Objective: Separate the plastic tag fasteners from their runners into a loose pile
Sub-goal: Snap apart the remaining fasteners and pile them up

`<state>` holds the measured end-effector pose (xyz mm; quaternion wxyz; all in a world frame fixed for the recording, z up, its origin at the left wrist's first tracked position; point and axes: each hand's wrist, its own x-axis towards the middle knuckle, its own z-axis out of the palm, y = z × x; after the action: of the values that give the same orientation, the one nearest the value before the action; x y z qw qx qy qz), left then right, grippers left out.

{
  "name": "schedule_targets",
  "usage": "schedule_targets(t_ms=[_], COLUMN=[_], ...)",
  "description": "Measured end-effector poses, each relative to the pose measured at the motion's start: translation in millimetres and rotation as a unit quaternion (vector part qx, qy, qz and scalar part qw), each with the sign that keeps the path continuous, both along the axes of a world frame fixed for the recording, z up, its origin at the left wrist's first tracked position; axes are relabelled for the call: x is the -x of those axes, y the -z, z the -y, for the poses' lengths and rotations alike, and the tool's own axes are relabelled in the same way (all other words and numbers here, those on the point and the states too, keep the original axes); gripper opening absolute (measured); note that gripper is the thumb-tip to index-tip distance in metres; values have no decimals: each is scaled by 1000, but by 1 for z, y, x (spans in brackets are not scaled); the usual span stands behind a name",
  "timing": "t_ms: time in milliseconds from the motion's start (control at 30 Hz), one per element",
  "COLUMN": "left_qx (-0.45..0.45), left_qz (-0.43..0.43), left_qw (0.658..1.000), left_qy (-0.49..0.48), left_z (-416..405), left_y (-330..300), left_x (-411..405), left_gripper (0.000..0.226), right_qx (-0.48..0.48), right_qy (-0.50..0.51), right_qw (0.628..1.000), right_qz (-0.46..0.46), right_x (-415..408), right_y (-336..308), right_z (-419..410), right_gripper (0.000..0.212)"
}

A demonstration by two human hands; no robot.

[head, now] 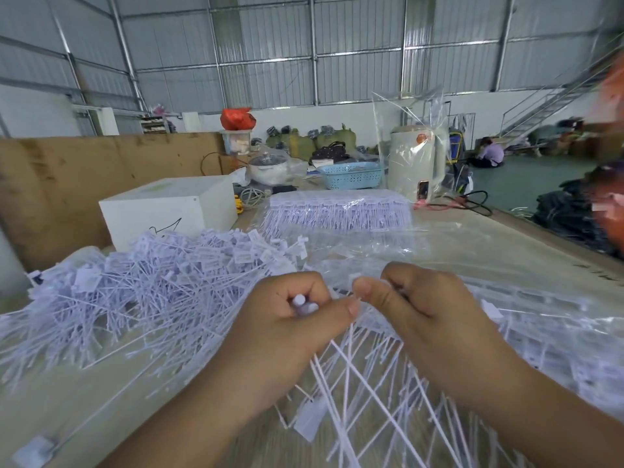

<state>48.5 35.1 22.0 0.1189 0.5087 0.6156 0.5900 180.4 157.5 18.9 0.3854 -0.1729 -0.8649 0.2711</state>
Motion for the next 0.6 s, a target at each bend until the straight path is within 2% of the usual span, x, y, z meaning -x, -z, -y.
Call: schedule_targets(t_ms=[67, 133, 233, 300, 433, 600], left_qx=[0, 11, 48, 58, 72, 73], left_qz=[4, 23, 51, 74, 77, 94], left_qw=[1000, 1000, 997, 992, 986, 969], left_qy=[-17, -13, 40, 89, 132, 215], left_z=[1, 0, 0, -1, -2, 0], left_y=[-1, -1, 1, 3, 6, 5], left_x=[4, 8, 12, 12, 14, 17], left_gripper=[44, 39, 30, 24, 32, 27], right_qx=[30, 54, 42, 14, 4, 7], right_qy=[6, -33, -140, -175, -183, -172], right_qw=[999, 997, 989, 983, 980, 982], right_qz=[-31, -35, 19, 58, 78, 78], right_x=[-3, -6, -7, -6, -4, -5], right_y=[-4, -6, -1, 3, 2, 4], right_z=[-8, -15, -13, -8, -4, -7], right_gripper=[58, 56, 48, 41, 39, 47])
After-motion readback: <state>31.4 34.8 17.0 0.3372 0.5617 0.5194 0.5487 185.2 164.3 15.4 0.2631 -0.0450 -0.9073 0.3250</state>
